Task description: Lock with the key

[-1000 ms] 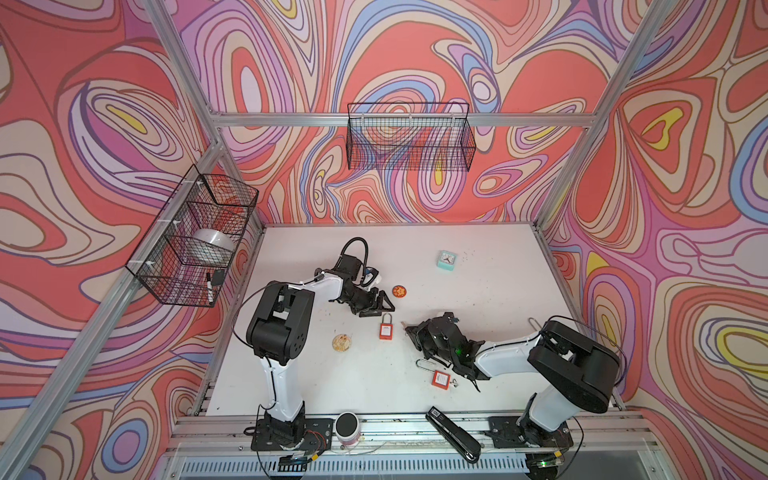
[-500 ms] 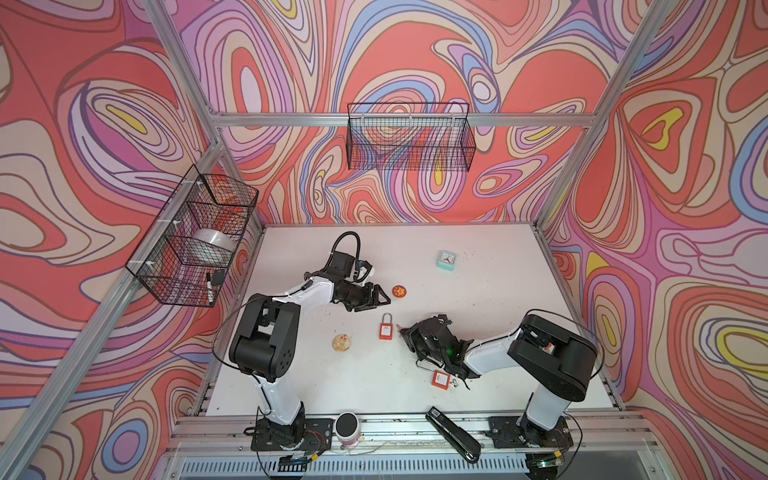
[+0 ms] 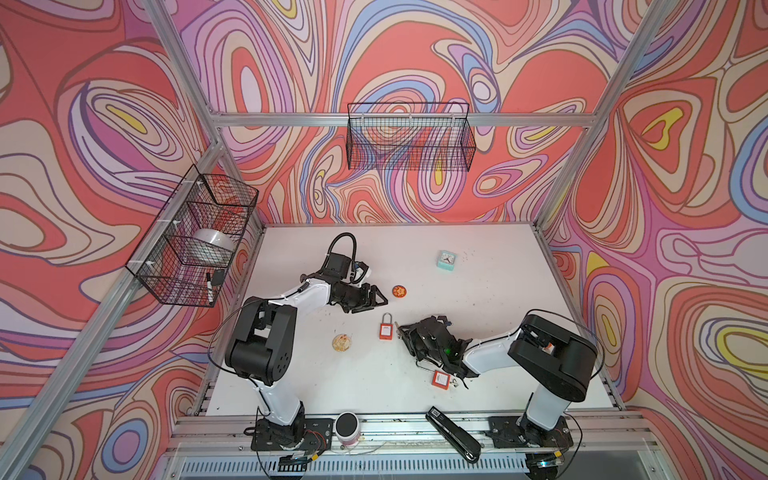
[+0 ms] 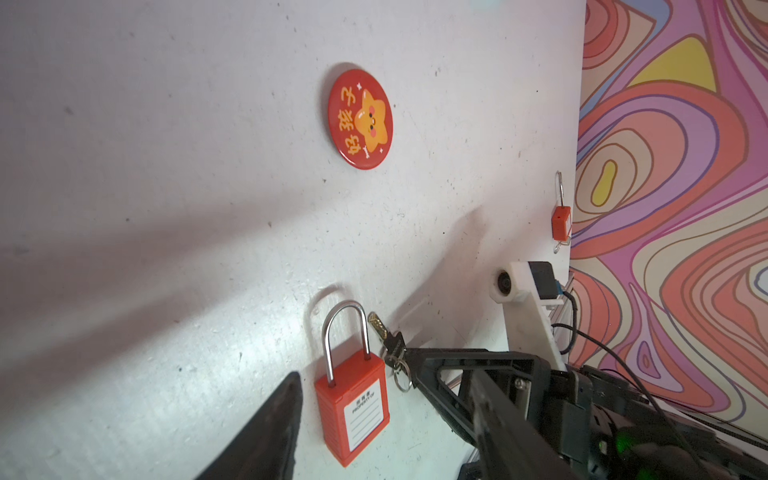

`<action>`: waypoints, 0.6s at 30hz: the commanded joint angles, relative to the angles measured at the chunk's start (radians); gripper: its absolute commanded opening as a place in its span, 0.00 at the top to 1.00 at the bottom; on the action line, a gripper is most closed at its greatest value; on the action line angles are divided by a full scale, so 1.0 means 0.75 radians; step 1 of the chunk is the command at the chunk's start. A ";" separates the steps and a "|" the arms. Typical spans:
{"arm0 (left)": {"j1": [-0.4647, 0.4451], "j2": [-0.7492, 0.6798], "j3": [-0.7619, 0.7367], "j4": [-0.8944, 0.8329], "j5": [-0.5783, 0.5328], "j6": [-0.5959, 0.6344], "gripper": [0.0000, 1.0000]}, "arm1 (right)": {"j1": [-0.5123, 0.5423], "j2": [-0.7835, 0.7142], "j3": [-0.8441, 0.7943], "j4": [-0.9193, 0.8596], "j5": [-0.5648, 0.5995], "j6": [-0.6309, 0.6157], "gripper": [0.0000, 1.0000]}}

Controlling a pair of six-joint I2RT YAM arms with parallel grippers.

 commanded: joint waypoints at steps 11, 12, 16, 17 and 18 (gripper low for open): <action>0.009 -0.089 -0.046 -0.016 -0.030 0.000 0.35 | 0.006 -0.221 0.058 -0.320 0.103 -0.181 0.52; 0.009 -0.095 -0.047 -0.016 -0.031 0.000 0.35 | 0.003 -0.269 0.068 -0.384 0.128 -0.217 0.51; 0.010 -0.118 -0.053 -0.019 -0.033 -0.010 0.35 | -0.070 -0.488 0.112 -0.653 0.170 -0.439 0.44; 0.009 -0.125 -0.055 -0.017 -0.033 -0.015 0.35 | -0.104 -0.542 0.143 -0.740 0.151 -0.554 0.43; 0.009 -0.131 -0.054 -0.017 -0.032 -0.020 0.35 | -0.135 -0.587 0.181 -0.840 0.140 -0.651 0.43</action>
